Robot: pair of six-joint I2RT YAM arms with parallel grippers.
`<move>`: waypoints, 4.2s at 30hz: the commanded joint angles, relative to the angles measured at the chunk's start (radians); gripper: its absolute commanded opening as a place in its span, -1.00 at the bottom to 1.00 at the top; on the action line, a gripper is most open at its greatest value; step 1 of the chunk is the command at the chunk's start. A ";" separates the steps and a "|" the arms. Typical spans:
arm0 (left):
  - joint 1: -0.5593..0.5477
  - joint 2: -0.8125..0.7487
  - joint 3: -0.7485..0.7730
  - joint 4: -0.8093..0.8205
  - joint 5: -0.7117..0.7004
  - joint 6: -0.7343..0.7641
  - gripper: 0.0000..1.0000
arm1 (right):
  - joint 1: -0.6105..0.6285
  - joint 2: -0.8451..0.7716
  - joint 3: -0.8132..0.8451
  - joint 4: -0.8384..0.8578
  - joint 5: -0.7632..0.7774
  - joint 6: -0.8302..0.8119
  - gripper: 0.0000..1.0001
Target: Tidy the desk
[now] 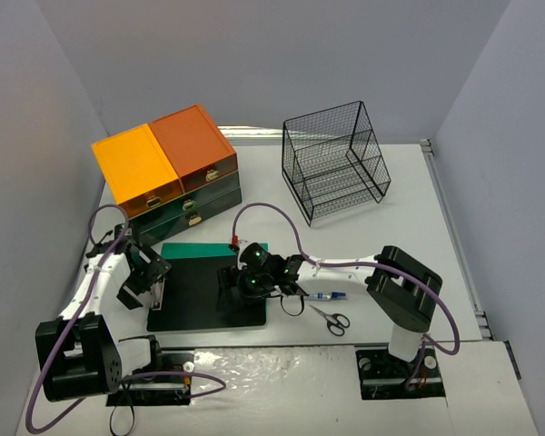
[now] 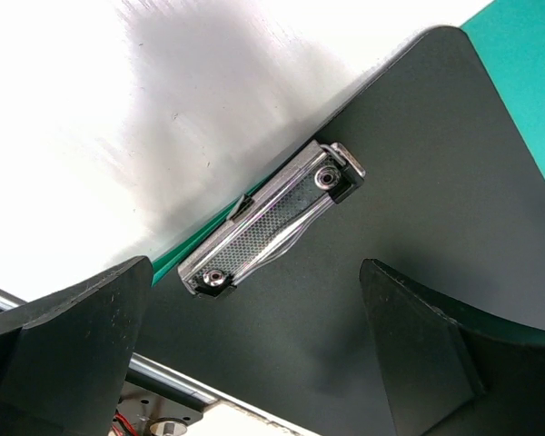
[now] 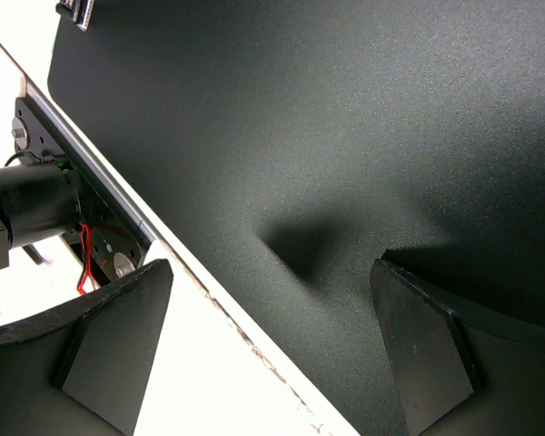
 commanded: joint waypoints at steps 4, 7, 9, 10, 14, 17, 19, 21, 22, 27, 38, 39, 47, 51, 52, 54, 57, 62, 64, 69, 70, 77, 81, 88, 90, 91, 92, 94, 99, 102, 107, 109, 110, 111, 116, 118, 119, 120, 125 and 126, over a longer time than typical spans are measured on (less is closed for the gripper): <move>0.006 0.031 -0.030 0.046 0.030 -0.040 0.94 | -0.004 -0.032 -0.020 -0.045 0.019 0.008 0.76; 0.004 0.034 -0.055 0.067 0.058 -0.053 0.94 | -0.006 -0.035 -0.023 -0.044 0.022 0.013 0.76; -0.003 0.030 -0.068 0.077 0.070 -0.060 0.94 | -0.006 -0.038 -0.022 -0.044 0.022 0.011 0.76; -0.007 0.027 -0.074 0.083 0.074 -0.064 0.94 | -0.007 -0.039 -0.022 -0.045 0.022 0.011 0.76; -0.033 0.024 -0.094 0.100 0.096 -0.078 0.94 | -0.012 -0.040 -0.018 -0.047 0.020 0.011 0.76; -0.082 0.027 -0.097 0.116 0.089 -0.100 0.94 | -0.013 -0.045 -0.018 -0.053 0.025 0.012 0.76; -0.118 0.037 -0.092 0.124 0.085 -0.117 0.94 | -0.016 -0.054 -0.023 -0.055 0.032 0.014 0.77; -0.191 0.063 -0.083 0.133 0.079 -0.142 0.94 | -0.022 -0.072 -0.032 -0.056 0.045 0.020 0.77; -0.221 0.074 -0.078 0.138 0.075 -0.153 0.94 | -0.026 -0.080 -0.037 -0.057 0.050 0.023 0.77; -0.310 0.107 -0.058 0.163 0.057 -0.193 0.94 | -0.043 -0.101 -0.056 -0.062 0.056 0.026 0.78; -0.436 0.175 -0.018 0.216 0.063 -0.248 0.94 | -0.083 -0.142 -0.090 -0.080 0.061 0.024 0.78; -0.449 0.184 -0.012 0.218 0.062 -0.252 0.94 | -0.084 -0.142 -0.093 -0.081 0.060 0.023 0.78; -0.517 0.211 -0.020 0.281 0.077 -0.283 0.94 | -0.087 -0.144 -0.105 -0.085 0.062 0.024 0.79; -0.547 0.218 -0.023 0.297 0.078 -0.298 0.94 | -0.087 -0.139 -0.104 -0.088 0.060 0.024 0.79; -0.551 0.221 -0.023 0.298 0.078 -0.299 0.94 | -0.087 -0.138 -0.104 -0.088 0.062 0.024 0.79; -0.558 0.218 -0.021 0.299 0.082 -0.299 0.94 | -0.086 -0.136 -0.107 -0.091 0.066 0.025 0.79; -0.559 0.200 -0.016 0.278 0.081 -0.296 0.94 | -0.086 -0.133 -0.108 -0.091 0.066 0.025 0.79; -0.560 0.137 0.004 0.190 0.046 -0.295 0.94 | -0.084 -0.120 -0.110 -0.090 0.062 0.021 0.79; -0.560 0.109 0.018 0.122 0.013 -0.306 0.94 | -0.084 -0.116 -0.109 -0.091 0.063 0.019 0.79; -0.560 0.016 0.049 -0.065 -0.080 -0.376 0.94 | -0.085 -0.101 -0.106 -0.091 0.057 0.011 0.79; -0.560 -0.012 0.048 -0.075 -0.090 -0.383 0.94 | -0.085 -0.097 -0.104 -0.090 0.056 0.010 0.79; -0.564 -0.036 0.002 -0.055 -0.036 -0.378 0.94 | -0.082 -0.090 -0.103 -0.090 0.046 0.002 0.79; -0.579 -0.079 -0.040 -0.032 -0.016 -0.379 0.94 | -0.081 -0.089 -0.108 -0.089 0.045 0.001 0.79; -0.579 -0.002 0.011 -0.042 -0.057 -0.333 0.93 | -0.076 -0.089 -0.111 -0.090 0.045 0.000 0.79; -0.579 0.024 0.057 -0.075 -0.097 -0.312 0.91 | -0.075 -0.093 -0.114 -0.090 0.049 0.003 0.79; -0.579 0.036 0.086 -0.098 -0.124 -0.299 0.90 | -0.075 -0.096 -0.115 -0.090 0.052 0.004 0.79; -0.579 0.048 0.113 -0.118 -0.147 -0.284 0.89 | -0.076 -0.099 -0.116 -0.090 0.057 0.005 0.79; -0.579 0.075 0.164 -0.150 -0.187 -0.258 0.89 | -0.075 -0.104 -0.119 -0.088 0.061 0.008 0.79; -0.577 0.133 0.263 -0.187 -0.241 -0.190 0.86 | -0.076 -0.106 -0.126 -0.083 0.067 0.015 0.79; -0.577 0.163 0.292 -0.197 -0.243 -0.172 0.82 | -0.073 -0.113 -0.134 -0.079 0.070 0.019 0.79; -0.579 0.166 0.266 -0.193 -0.228 -0.173 0.74 | -0.075 -0.126 -0.150 -0.076 0.079 0.029 0.79; -0.579 0.162 0.246 -0.188 -0.220 -0.176 0.71 | -0.075 -0.128 -0.155 -0.071 0.080 0.032 0.79; -0.578 0.162 0.236 -0.184 -0.213 -0.177 0.69 | -0.075 -0.129 -0.157 -0.069 0.080 0.034 0.79; -0.577 0.163 0.228 -0.180 -0.205 -0.178 0.68 | -0.075 -0.129 -0.159 -0.067 0.079 0.036 0.79; -0.579 0.158 0.187 -0.147 -0.174 -0.173 0.56 | -0.075 -0.125 -0.159 -0.060 0.080 0.041 0.79; -0.580 0.161 0.171 -0.126 -0.155 -0.171 0.56 | -0.075 -0.125 -0.159 -0.058 0.080 0.042 0.79; -0.580 0.162 0.160 -0.113 -0.147 -0.169 0.56 | -0.075 -0.125 -0.159 -0.057 0.079 0.043 0.79; -0.581 0.161 0.151 -0.099 -0.139 -0.166 0.56 | -0.075 -0.126 -0.158 -0.057 0.079 0.044 0.79; -0.582 0.174 0.131 -0.032 -0.106 -0.144 0.56 | -0.073 -0.127 -0.156 -0.056 0.079 0.045 0.79; -0.582 0.181 0.135 -0.025 -0.100 -0.139 0.56 | -0.073 -0.127 -0.156 -0.056 0.080 0.045 0.79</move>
